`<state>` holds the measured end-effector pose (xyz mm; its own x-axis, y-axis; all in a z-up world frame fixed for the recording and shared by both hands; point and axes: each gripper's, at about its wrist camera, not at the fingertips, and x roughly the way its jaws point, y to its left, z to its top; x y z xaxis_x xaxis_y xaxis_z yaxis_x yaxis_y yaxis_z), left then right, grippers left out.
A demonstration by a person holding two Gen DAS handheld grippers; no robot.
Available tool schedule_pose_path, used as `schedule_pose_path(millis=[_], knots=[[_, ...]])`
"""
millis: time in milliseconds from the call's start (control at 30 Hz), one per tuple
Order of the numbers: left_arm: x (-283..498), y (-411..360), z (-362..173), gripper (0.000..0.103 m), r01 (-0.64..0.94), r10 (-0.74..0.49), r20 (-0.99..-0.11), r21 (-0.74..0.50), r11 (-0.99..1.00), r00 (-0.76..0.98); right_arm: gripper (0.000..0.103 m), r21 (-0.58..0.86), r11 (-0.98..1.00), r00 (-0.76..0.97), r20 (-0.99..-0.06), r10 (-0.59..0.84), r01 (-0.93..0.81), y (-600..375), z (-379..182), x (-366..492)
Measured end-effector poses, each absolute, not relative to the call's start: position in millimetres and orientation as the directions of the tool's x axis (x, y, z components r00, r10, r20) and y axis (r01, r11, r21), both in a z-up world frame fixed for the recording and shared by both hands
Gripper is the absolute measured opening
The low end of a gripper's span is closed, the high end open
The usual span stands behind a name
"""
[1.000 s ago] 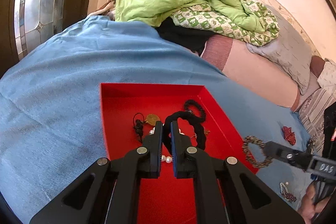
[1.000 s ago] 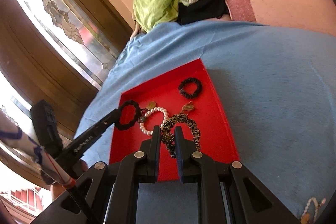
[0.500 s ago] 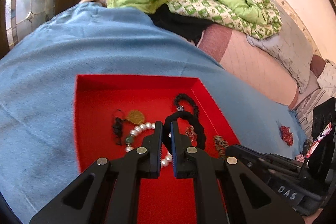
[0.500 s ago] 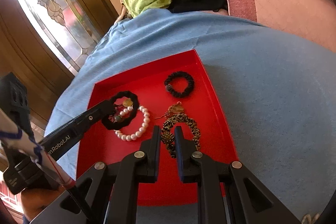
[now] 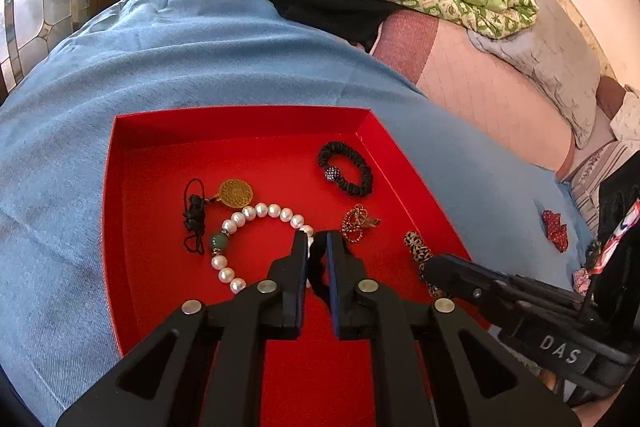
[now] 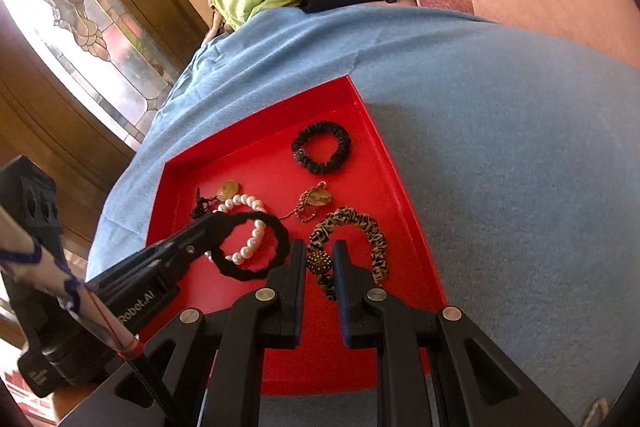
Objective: Organize jewelry
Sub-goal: 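Lower the left tool into the red tray and open while right releases the leopard scrunchie, then move both open tools back to the remaining jewelry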
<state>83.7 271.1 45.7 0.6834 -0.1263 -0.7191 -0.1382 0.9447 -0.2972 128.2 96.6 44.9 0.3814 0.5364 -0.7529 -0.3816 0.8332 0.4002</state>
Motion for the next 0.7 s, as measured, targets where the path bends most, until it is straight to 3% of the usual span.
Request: schedule_pose_path(millis=[67, 167, 700], knots=[[82.8, 271.7, 47.9, 0.021, -0.139, -0.124, -0.713, -0.299, 0.944, 0.690, 0.016, 0.410, 0.829, 0.382, -0.746, 0.545, -0.382, 94.1, 47.6, 126.6], [80.8, 274.0, 52.8, 0.021, -0.142, -0.120, -0.701, -0.303, 0.942, 0.703, 0.021, 0.424, 0.817, 0.385, -0.731, 0.564, -0.392, 91.0, 54.8, 123.4], [74.2, 244.4, 77.0, 0.026, -0.076, -0.128, -0.637, -0.283, 0.956, 0.760, 0.021, 0.448, 0.794, 0.437, -0.668, 0.602, -0.410, -1.6, 91.3, 76.5]])
